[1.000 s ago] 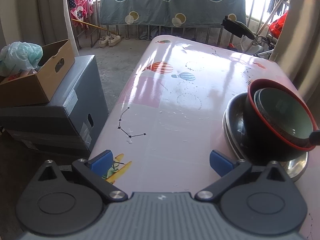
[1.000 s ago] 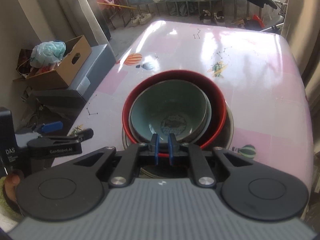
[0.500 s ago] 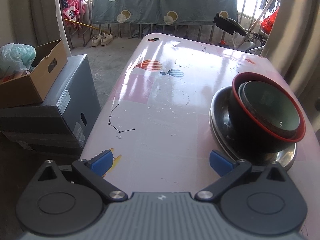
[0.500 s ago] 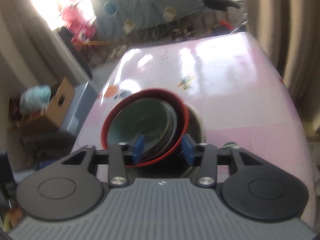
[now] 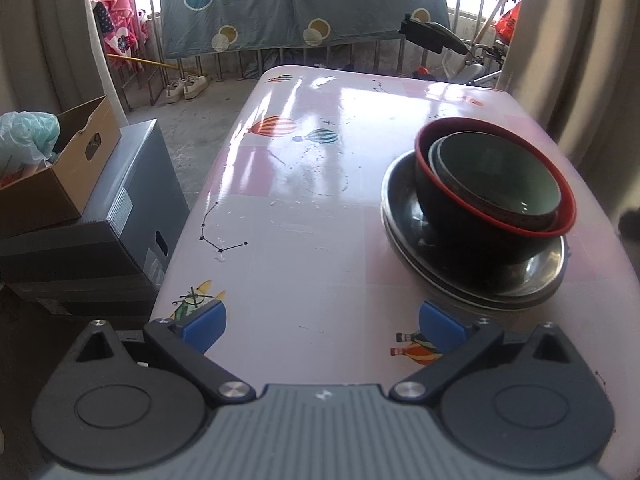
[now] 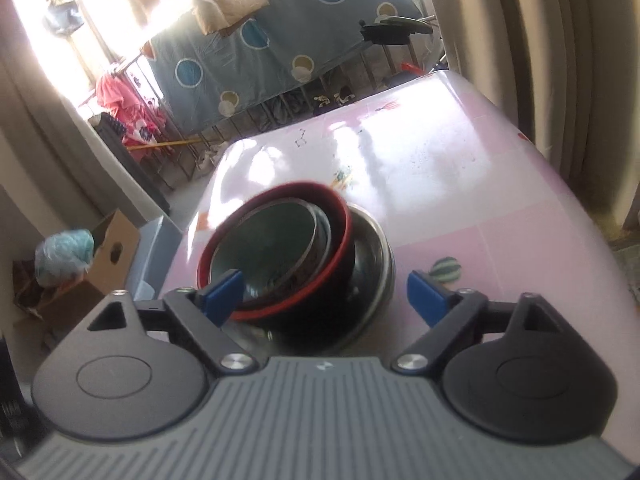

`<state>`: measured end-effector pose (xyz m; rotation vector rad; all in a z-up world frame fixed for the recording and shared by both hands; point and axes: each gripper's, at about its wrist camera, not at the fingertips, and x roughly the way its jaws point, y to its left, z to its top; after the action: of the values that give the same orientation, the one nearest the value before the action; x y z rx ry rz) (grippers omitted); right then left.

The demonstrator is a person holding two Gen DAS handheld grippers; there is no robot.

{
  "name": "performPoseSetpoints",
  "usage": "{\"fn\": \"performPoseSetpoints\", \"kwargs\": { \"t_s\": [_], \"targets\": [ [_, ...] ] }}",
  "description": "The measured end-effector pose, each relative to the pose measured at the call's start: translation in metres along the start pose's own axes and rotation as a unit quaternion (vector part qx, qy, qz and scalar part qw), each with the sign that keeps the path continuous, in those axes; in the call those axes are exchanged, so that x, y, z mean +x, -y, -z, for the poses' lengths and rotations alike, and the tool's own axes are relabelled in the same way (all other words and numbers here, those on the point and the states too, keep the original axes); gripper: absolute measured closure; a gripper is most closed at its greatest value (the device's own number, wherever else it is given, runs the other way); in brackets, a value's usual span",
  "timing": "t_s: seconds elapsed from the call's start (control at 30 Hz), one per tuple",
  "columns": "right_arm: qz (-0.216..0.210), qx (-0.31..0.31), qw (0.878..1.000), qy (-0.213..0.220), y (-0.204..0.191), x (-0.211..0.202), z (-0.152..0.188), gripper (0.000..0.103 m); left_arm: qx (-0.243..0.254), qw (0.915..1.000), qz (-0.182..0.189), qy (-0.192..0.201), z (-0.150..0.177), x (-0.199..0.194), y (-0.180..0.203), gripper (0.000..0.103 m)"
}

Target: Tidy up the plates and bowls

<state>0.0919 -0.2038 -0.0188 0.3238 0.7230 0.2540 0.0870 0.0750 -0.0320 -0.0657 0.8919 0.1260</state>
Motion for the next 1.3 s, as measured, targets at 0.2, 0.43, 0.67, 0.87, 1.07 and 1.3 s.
{"fn": "performPoseSetpoints", "kwargs": {
  "t_s": [0.2, 0.43, 0.67, 0.87, 1.07, 1.3],
  "targets": [
    [0.058, -0.071, 0.996, 0.01, -0.011, -0.029, 0.033, 0.001, 0.012, 0.9999, 0.01, 0.003, 0.003, -0.007, 0.01, 0.0],
    [0.091, -0.08, 0.993, -0.015, -0.016, -0.027, 0.053, 0.001, 0.023, 0.9997, 0.01, -0.002, 0.015, -0.015, 0.02, 0.0],
    [0.145, -0.132, 0.98, -0.017, -0.035, -0.024, 0.07, 0.001, 0.028, 0.9995, 0.007, -0.01, 0.021, -0.018, 0.027, 0.0],
    [0.14, -0.14, 0.98, -0.012, -0.044, -0.025, 0.068, 0.001, 0.024, 0.9997, 0.004, -0.007, 0.022, -0.021, 0.029, 0.0],
    [0.133, -0.132, 0.982, -0.022, -0.05, -0.019, 0.066, 0.001, 0.025, 0.9997, 0.008, -0.005, 0.022, -0.024, 0.027, 0.0],
    [0.14, -0.129, 0.981, -0.028, -0.051, -0.012, 0.068, 0.001, 0.022, 0.9997, 0.006, -0.004, 0.02, -0.024, 0.027, 0.0]
  ]
}}
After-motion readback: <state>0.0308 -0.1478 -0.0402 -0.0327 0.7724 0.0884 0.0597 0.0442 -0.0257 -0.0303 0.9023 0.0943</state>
